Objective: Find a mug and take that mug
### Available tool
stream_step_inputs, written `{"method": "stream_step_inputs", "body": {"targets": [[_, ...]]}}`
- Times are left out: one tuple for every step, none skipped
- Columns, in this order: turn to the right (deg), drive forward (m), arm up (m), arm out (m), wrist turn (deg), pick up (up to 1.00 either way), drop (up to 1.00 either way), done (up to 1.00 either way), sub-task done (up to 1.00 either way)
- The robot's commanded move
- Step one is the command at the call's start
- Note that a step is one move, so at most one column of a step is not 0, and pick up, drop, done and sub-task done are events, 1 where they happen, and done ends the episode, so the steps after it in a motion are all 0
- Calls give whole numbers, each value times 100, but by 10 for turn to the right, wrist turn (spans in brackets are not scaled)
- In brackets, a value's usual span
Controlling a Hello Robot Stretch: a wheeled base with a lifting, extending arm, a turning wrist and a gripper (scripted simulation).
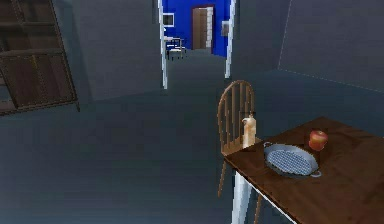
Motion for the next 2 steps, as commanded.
{"method": "stream_step_inputs", "body": {"targets": [[0,0,10,0,0,0,0,0,0],[0,0,0,0,0,0,0,100,0]]}}
